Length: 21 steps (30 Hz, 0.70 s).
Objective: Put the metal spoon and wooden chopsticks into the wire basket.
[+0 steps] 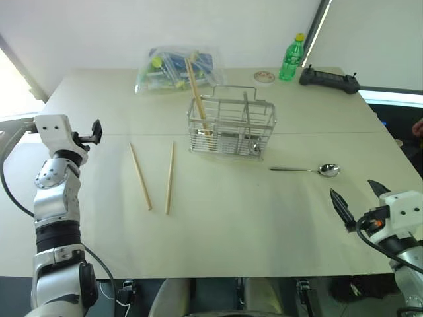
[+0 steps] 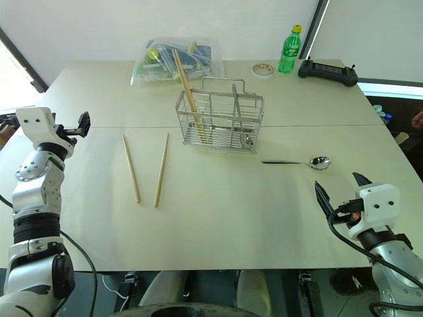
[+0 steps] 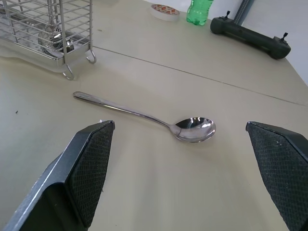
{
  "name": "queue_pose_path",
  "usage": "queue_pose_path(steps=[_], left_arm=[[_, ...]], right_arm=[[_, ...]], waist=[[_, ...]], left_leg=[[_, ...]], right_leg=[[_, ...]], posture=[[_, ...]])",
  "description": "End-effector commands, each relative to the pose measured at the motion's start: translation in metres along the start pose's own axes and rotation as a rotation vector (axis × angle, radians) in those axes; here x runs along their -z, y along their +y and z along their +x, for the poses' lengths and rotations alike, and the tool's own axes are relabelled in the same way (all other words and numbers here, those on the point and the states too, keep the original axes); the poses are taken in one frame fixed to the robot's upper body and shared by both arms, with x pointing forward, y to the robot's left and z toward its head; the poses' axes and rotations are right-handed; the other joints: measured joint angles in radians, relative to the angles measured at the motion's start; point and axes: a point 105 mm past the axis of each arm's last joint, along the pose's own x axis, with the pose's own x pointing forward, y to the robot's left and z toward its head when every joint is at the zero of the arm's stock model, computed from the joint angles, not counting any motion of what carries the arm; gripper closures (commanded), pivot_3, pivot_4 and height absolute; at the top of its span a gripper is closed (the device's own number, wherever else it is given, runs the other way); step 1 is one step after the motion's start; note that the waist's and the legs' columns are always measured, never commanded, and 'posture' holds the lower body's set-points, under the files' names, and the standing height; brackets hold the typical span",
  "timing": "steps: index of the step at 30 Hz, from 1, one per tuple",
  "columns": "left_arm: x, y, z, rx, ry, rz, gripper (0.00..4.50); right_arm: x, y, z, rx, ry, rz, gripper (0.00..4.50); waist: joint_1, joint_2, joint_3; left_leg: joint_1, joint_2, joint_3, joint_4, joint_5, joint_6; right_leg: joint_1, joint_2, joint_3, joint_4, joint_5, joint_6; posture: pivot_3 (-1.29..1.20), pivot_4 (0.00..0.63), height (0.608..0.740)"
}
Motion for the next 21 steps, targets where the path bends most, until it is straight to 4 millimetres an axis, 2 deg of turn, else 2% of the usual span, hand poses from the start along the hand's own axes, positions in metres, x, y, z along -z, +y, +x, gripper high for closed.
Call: queue_pose_path(steps=[1, 7, 21], left_arm=[[-0.019, 0.004, 0.001, -0.010, -0.054, 0.051, 0.10], [-0.023, -0.003, 0.001, 0.024, -0.073, 0.030, 0.10], [-0.027, -0.004, 0.001, 0.043, -0.077, 0.021, 0.10]], right_arm=[[-0.008, -0.004, 0.000, 0.009, -0.025, -0.017, 0.00], [-0.010, -0.005, 0.002, 0.007, -0.030, -0.019, 0.00], [-0.013, -0.007, 0.010, -0.001, -0.038, -0.031, 0.00]], waist=[[0.000, 0.000, 0.000], [0.000, 0.000, 0.000], [0.000, 0.000, 0.000]], left_leg=[[0.000, 0.000, 0.000, 0.000, 0.000, 0.000], [0.000, 0.000, 0.000, 0.000, 0.000, 0.000], [0.000, 0.000, 0.000, 0.000, 0.000, 0.000]], right_leg=[[0.000, 0.000, 0.000, 0.000, 0.000, 0.000], [0.000, 0.000, 0.000, 0.000, 0.000, 0.000], [0.000, 0.000, 0.000, 0.000, 0.001, -0.001]], posture=[[0.00, 0.150, 0.690], [0.00, 0.150, 0.690], [0.00, 0.150, 0.690]])
